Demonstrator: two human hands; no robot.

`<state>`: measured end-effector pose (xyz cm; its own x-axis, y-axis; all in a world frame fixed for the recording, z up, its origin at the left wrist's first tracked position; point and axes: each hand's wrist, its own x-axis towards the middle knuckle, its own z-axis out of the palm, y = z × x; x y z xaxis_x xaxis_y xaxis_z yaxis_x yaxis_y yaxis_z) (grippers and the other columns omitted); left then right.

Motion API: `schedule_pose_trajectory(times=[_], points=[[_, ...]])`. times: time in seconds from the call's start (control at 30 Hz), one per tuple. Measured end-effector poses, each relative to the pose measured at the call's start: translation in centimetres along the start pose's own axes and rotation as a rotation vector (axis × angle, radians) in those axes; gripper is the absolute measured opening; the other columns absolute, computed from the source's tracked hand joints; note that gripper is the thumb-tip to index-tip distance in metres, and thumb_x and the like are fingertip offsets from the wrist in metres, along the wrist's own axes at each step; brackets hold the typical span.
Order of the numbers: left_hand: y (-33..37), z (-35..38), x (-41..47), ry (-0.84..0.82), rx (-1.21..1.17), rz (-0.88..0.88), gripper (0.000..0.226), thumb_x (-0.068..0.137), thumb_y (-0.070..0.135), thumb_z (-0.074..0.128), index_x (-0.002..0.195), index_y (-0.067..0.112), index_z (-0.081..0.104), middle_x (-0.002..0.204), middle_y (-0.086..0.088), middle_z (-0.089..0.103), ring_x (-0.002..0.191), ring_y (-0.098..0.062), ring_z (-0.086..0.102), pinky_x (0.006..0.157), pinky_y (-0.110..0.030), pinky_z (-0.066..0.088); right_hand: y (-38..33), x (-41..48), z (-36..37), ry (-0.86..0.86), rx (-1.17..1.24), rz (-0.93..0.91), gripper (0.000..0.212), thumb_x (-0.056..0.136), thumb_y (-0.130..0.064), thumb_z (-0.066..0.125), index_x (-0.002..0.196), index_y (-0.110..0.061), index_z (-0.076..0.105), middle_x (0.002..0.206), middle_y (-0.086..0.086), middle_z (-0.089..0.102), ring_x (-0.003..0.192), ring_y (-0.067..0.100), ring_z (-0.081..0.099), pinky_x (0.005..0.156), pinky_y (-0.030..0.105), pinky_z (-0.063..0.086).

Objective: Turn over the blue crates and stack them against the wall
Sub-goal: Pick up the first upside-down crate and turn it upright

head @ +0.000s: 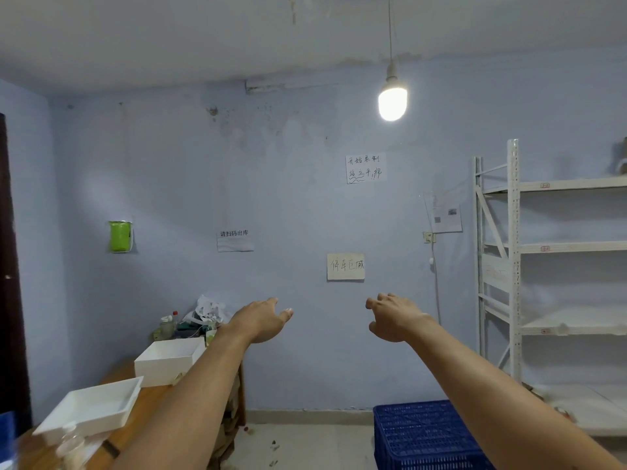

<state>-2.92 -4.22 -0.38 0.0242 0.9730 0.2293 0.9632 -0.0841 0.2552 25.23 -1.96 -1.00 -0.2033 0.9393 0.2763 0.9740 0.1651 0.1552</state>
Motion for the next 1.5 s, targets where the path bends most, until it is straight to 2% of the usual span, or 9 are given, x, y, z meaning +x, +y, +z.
schedule_pose_trajectory(times=[0.17, 0.27, 0.5, 0.7, 0.87, 1.03, 1.17, 1.3, 1.5], points=[[-0.8, 0.0, -0.2, 0.000, 0.026, -0.007, 0.057, 0.099, 0.037, 0.033, 0.152, 0.016, 0.030, 0.149, -0.015, 0.046, 0.133, -0.030, 0.045, 0.105, -0.038, 0.037, -0.7, 0.0, 0.3, 0.002, 0.002, 0.004, 0.042, 0.095, -0.011, 0.043, 0.137, -0.012, 0.047, 0.130, 0.011, 0.050, 0.119, 0.029, 0.048, 0.094, 0.037, 0.045], [-1.6, 0.0, -0.5, 0.001, 0.019, -0.020, 0.056, 0.099, 0.036, 0.034, 0.150, 0.014, 0.033, 0.145, -0.016, 0.049, 0.129, -0.032, 0.048, 0.102, -0.039, 0.039, -1.2, 0.0, 0.6, 0.018, -0.009, 0.000, 0.043, 0.092, 0.000, 0.042, 0.133, -0.010, 0.050, 0.127, 0.012, 0.052, 0.115, 0.029, 0.051, 0.090, 0.036, 0.045], [-3.6, 1.0, -0.8, -0.045, 0.005, -0.031, 0.055, 0.096, 0.032, 0.033, 0.149, 0.016, 0.035, 0.144, -0.016, 0.050, 0.129, -0.032, 0.048, 0.103, -0.039, 0.040, -2.6, 0.3, 2.1, -0.005, 0.022, 0.012, 0.038, 0.089, -0.002, 0.040, 0.124, -0.008, 0.054, 0.121, 0.011, 0.054, 0.109, 0.028, 0.053, 0.081, 0.033, 0.044], [-4.1, 2.7, -1.1, -0.093, 0.002, -0.026, 0.057, 0.100, 0.041, 0.033, 0.151, 0.015, 0.033, 0.150, -0.016, 0.044, 0.137, -0.033, 0.042, 0.108, -0.040, 0.035, -4.2, 0.0, 3.9, -0.043, 0.030, 0.013, 0.027, 0.094, -0.016, 0.045, 0.117, -0.008, 0.055, 0.118, 0.011, 0.054, 0.098, 0.024, 0.050, 0.079, 0.032, 0.042], [-4.6, 5.0, -1.4, -0.140, -0.004, -0.010, 0.059, 0.102, 0.044, 0.032, 0.153, 0.015, 0.029, 0.155, -0.014, 0.038, 0.141, -0.031, 0.036, 0.111, -0.040, 0.033, -5.1, -0.7, 5.8, -0.076, 0.035, 0.020, 0.026, 0.095, -0.017, 0.044, 0.117, -0.008, 0.055, 0.119, 0.011, 0.054, 0.106, 0.027, 0.053, 0.081, 0.034, 0.043], [-5.1, 9.5, -1.4, -0.238, -0.041, 0.007, 0.061, 0.102, 0.046, 0.033, 0.153, 0.013, 0.030, 0.154, -0.016, 0.038, 0.141, -0.031, 0.037, 0.111, -0.041, 0.033, -5.2, -2.3, 9.6, -0.139, 0.031, 0.019, 0.025, 0.095, -0.019, 0.045, 0.116, -0.009, 0.055, 0.118, 0.011, 0.056, 0.101, 0.026, 0.053, 0.076, 0.032, 0.039], [-4.6, 14.3, -1.7, -0.321, -0.070, 0.026, 0.060, 0.103, 0.045, 0.034, 0.152, 0.010, 0.031, 0.155, -0.015, 0.038, 0.140, -0.032, 0.038, 0.112, -0.041, 0.034, -4.5, -4.3, 13.3, -0.219, 0.027, 0.037, 0.031, 0.096, -0.023, 0.045, 0.122, -0.009, 0.054, 0.122, 0.012, 0.055, 0.111, 0.029, 0.054, 0.079, 0.035, 0.040], [-2.5, 20.2, -3.0, -0.396, -0.083, 0.048, 0.058, 0.101, 0.041, 0.036, 0.148, 0.008, 0.038, 0.153, -0.016, 0.040, 0.140, -0.032, 0.039, 0.111, -0.039, 0.032, -3.3, -7.5, 18.0, -0.297, 0.042, 0.074, 0.029, 0.093, -0.022, 0.048, 0.117, -0.008, 0.055, 0.124, 0.013, 0.056, 0.113, 0.031, 0.053, 0.083, 0.039, 0.042], [1.7, 30.4, -6.3, -0.561, -0.095, 0.118, 0.061, 0.099, 0.044, 0.037, 0.149, 0.009, 0.038, 0.152, -0.013, 0.043, 0.139, -0.031, 0.040, 0.111, -0.040, 0.033, 0.1, -14.7, 25.7, -0.446, 0.097, 0.113, 0.029, 0.098, -0.026, 0.046, 0.120, -0.008, 0.052, 0.123, 0.013, 0.053, 0.112, 0.031, 0.049, 0.082, 0.039, 0.039]])
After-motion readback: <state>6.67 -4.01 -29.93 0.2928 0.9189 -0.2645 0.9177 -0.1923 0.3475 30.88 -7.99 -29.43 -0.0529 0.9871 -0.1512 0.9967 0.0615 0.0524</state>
